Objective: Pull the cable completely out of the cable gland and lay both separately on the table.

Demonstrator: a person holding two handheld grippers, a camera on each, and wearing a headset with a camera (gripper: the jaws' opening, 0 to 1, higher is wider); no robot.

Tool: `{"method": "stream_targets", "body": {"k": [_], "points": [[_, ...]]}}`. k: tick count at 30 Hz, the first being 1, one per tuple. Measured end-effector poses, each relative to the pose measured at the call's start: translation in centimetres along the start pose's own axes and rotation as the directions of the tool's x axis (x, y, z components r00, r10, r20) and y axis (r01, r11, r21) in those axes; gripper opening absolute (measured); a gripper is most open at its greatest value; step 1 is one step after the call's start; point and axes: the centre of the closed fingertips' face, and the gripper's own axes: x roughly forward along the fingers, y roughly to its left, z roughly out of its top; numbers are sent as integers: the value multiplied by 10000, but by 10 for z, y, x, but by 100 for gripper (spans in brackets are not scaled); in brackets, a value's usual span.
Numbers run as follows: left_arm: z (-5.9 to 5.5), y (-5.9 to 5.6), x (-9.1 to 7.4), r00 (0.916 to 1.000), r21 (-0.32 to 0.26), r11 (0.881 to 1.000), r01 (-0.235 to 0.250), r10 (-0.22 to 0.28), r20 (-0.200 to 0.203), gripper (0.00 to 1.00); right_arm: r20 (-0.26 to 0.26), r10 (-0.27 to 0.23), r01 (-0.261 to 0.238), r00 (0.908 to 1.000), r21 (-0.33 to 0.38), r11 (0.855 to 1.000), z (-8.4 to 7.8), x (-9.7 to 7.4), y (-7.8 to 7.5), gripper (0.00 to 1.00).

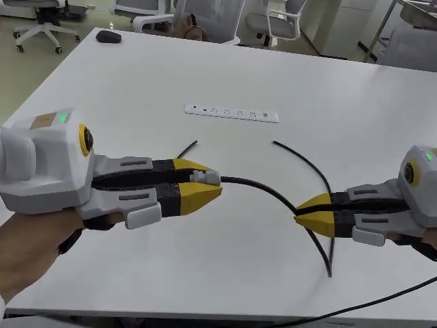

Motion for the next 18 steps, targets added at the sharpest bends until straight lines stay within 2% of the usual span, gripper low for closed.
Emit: {"method": "stream_targets", "body": {"k": [12,16,18], "points": [[0,1,-1,10000,-168,9999,-34,34,42,17,-358,203,-206,9992,-95,9997,-2,7,3,5],[0,0,-1,10000,-166,9999,-13,13,38,17,-33,-67,68,10000,34,10000,9,7,-2,22],[-1,-1,0,10000,-156,9999,10,-10,13,17,130,-88,88,9999,10,10000,16,8,-3,24]]}}
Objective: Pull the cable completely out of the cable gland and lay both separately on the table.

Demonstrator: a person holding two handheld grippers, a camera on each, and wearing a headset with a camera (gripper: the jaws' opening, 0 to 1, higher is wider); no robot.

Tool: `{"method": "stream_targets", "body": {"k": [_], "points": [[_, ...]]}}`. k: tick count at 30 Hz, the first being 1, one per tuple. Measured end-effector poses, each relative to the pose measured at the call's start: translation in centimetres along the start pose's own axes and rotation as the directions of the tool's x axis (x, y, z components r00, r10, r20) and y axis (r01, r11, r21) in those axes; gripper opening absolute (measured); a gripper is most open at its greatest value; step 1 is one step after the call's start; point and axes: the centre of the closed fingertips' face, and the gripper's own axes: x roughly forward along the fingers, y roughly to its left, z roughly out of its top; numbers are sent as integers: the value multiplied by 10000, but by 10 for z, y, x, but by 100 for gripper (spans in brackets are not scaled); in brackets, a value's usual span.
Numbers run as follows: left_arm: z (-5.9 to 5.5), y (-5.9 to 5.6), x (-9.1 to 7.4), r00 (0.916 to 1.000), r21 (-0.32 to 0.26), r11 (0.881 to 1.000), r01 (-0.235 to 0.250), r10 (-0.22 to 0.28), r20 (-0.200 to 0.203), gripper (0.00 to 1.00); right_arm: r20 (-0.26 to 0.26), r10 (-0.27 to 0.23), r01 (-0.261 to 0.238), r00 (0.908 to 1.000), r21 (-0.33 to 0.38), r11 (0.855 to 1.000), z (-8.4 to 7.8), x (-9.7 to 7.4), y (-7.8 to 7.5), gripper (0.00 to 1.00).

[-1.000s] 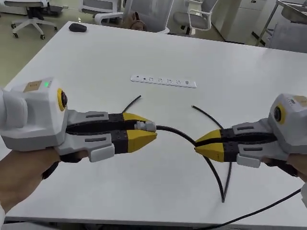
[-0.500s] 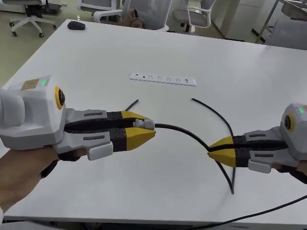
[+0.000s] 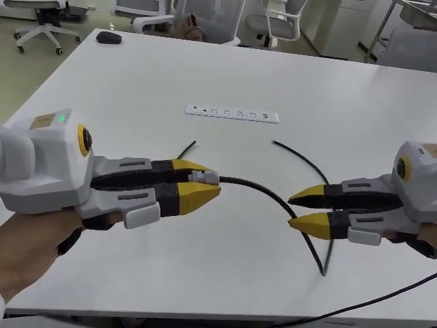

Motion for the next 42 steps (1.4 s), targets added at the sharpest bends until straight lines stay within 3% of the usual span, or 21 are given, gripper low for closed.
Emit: {"method": "stream_targets", "body": {"k": [5,23,31,37,42], "points": [[-1,-1,0,10000,22,10000,43,-43,-53,17,429,144,-135,9990,-205,9997,21,7,5,30],[-3,-3,0,9999,33,9999,131,-130,-111,17,1232,1198,-1044,9851,-1247,9867,75,42,32,26],[-3,-3,1,9997,46,9998,204,-204,-102,17,1228,1473,-1299,9814,-1398,9816,79,52,40,22],[-1,-2,0,9999,52,9999,155,-155,-43,17,1190,1731,-1559,9777,-1414,9776,78,52,43,10],[-1,-4,1,9997,95,9997,226,-226,-25,17,1147,1717,-1558,9784,-1360,9784,75,53,41,6]]}}
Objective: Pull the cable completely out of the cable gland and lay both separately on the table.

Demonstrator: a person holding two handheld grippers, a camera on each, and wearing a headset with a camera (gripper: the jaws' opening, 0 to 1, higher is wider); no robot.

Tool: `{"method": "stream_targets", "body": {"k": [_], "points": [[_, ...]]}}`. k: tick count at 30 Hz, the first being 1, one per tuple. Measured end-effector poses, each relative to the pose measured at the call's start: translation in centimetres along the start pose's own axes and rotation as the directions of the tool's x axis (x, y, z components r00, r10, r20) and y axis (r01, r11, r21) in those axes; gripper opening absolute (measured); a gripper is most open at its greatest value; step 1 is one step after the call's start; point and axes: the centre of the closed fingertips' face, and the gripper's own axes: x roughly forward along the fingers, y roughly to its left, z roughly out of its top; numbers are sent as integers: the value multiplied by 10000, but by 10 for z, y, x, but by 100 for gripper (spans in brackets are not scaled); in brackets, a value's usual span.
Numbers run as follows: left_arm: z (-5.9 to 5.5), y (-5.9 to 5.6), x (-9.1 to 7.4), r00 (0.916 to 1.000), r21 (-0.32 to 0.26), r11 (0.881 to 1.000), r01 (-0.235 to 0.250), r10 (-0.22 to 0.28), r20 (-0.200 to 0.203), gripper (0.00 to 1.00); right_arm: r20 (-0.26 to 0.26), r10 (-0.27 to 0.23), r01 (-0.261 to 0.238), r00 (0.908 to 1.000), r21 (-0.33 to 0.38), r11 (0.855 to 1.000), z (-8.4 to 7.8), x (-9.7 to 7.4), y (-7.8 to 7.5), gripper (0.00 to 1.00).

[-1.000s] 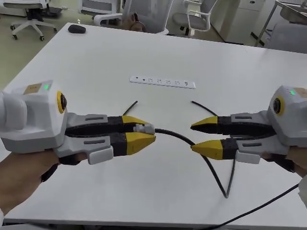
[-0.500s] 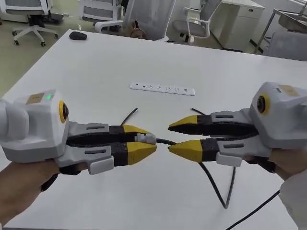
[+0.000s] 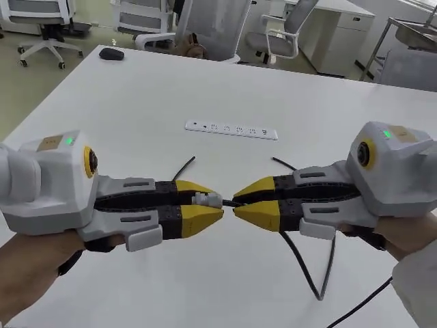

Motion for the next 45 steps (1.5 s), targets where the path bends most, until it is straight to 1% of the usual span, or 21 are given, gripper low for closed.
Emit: {"method": "stream_targets", "body": {"k": [2,7,14,19,26,29,35,38,42,45], "points": [[0,0,0,10000,4,10000,7,-7,-22,17,-51,-11,10,10000,-69,10000,-2,1,1,4],[0,1,-1,10000,7,10000,-56,56,10,17,85,-85,85,9999,-73,9999,-1,1,1,4],[1,2,-3,9999,-12,9999,-135,136,33,17,-58,-149,148,9999,-239,9996,-3,0,0,4],[4,4,-4,9996,-46,9998,-214,215,166,17,-84,-323,322,9994,-201,9993,-5,-9,-3,4],[6,7,-5,9992,-58,9995,-300,301,279,17,-290,-690,689,9972,-46,9976,-17,-23,-8,4],[6,7,-6,9991,-58,9994,-336,337,271,17,-442,-907,909,9949,32,9959,-24,-32,-11,4],[6,7,-5,9990,-75,9994,-346,348,276,17,-585,-1235,1253,9906,283,9917,-36,-45,-13,4],[6,7,-5,9990,-61,9993,-356,357,252,17,-711,-1460,1488,9867,346,9883,-45,-53,-15,4],[6,8,-7,9987,-71,9991,-413,415,286,17,-700,-1628,1671,9842,600,9841,-52,-61,-16,4],[7,7,-7,9985,-68,9990,-439,441,310,17,-669,-1715,1761,9829,708,9818,-55,-65,-16,4]]}}
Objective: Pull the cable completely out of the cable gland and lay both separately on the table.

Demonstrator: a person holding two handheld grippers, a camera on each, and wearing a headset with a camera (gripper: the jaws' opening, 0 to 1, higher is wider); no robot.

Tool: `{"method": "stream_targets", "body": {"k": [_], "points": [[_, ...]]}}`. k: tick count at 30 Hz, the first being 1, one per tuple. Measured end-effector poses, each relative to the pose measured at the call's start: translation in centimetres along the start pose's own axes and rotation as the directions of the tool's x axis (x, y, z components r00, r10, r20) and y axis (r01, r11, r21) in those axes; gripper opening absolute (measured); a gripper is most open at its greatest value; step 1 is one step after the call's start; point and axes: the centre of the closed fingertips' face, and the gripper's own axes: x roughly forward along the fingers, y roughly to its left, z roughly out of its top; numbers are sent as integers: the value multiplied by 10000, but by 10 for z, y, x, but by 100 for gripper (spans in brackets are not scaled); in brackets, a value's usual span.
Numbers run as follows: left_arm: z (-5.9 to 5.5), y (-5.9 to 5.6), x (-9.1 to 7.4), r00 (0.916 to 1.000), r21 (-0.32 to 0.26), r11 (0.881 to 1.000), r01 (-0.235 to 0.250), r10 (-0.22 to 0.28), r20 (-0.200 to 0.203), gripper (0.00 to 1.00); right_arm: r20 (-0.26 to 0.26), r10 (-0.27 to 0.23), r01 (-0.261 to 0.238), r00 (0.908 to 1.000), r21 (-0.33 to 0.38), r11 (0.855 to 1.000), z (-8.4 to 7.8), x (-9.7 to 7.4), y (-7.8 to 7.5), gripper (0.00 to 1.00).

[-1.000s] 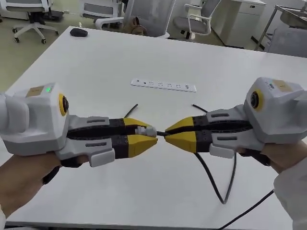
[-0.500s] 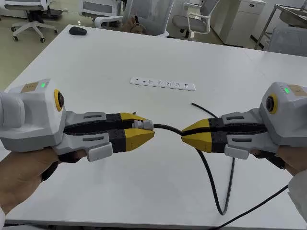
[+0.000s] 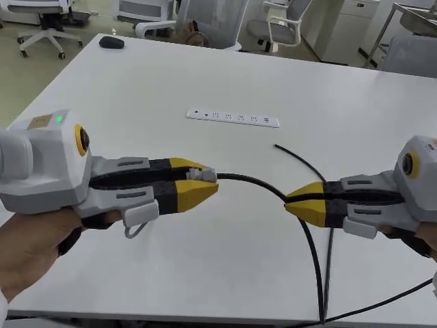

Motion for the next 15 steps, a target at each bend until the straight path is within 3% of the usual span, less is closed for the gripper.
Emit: {"method": "stream_targets", "body": {"k": [15], "points": [[1,4,-1,9999,-5,10000,-80,80,98,17,-47,-112,112,9999,94,9999,-2,2,-3,4]]}}
